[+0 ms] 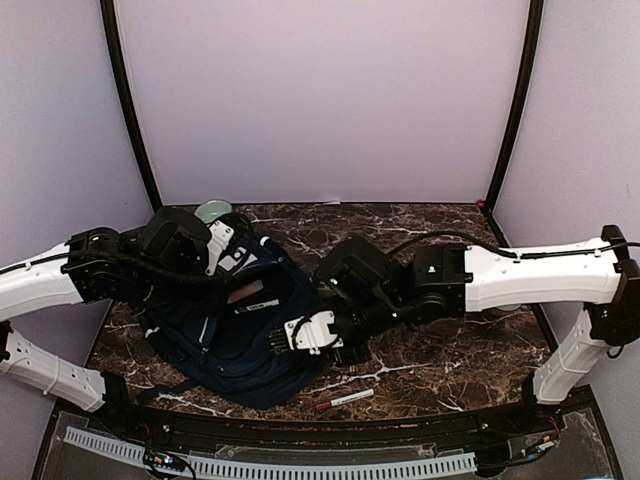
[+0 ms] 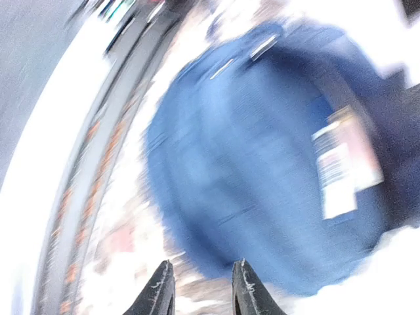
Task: Pack the student bag
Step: Pick up the pen from the corner of the board.
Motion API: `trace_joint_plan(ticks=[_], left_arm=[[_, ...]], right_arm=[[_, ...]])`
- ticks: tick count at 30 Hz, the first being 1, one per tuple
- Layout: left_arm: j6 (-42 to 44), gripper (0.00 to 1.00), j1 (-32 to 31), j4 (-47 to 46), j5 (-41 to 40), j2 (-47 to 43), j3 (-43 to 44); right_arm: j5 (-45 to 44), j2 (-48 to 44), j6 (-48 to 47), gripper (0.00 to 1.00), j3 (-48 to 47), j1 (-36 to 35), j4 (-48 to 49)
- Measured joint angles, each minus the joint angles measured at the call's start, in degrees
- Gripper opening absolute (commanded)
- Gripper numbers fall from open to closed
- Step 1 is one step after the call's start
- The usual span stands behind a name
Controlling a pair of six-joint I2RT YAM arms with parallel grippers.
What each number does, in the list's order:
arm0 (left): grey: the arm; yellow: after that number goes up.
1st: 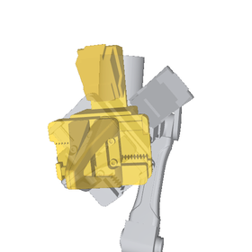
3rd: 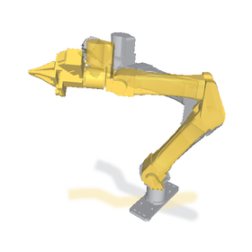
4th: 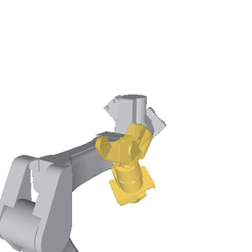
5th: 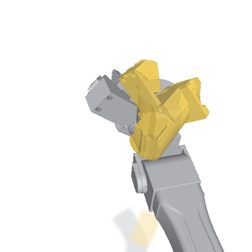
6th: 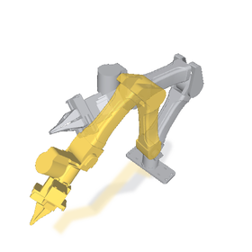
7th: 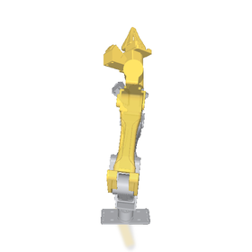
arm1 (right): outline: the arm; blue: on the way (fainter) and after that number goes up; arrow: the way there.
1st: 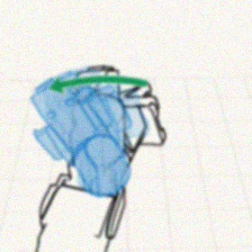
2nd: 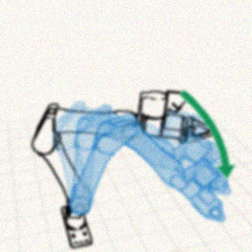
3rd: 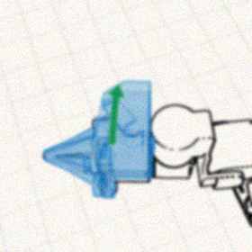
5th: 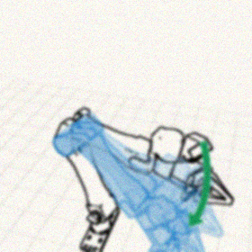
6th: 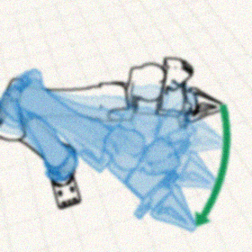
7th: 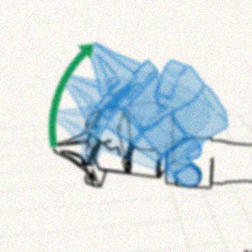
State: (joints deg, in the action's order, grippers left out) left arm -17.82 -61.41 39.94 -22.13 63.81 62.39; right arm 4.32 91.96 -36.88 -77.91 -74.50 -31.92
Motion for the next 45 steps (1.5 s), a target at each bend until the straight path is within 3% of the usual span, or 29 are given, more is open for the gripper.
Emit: trace_joint_plan(ticks=[9,32,39,45], left_arm=[[0.02,0.00,0.00,-0.07,-0.20,1.18,0.04],[0.09,0.00,0.00,-0.76,-0.15,2.80,0.22],[0.46,0.00,0.00,-0.92,-0.15,3.15,0.22],[0.66,0.00,0.00,-0.90,0.02,3.17,0.22]], right_arm=[[3.72,0.28,4.79,0.31,14.25,0.00,-8.35],[-3.67,12.15,10.49,0.22,13.31,0.02,-6.69],[-4.76,13.94,11.02,0.06,10.97,0.00,-7.15],[-5.35,13.79,10.56,0.04,10.19,0.02,-8.50]])
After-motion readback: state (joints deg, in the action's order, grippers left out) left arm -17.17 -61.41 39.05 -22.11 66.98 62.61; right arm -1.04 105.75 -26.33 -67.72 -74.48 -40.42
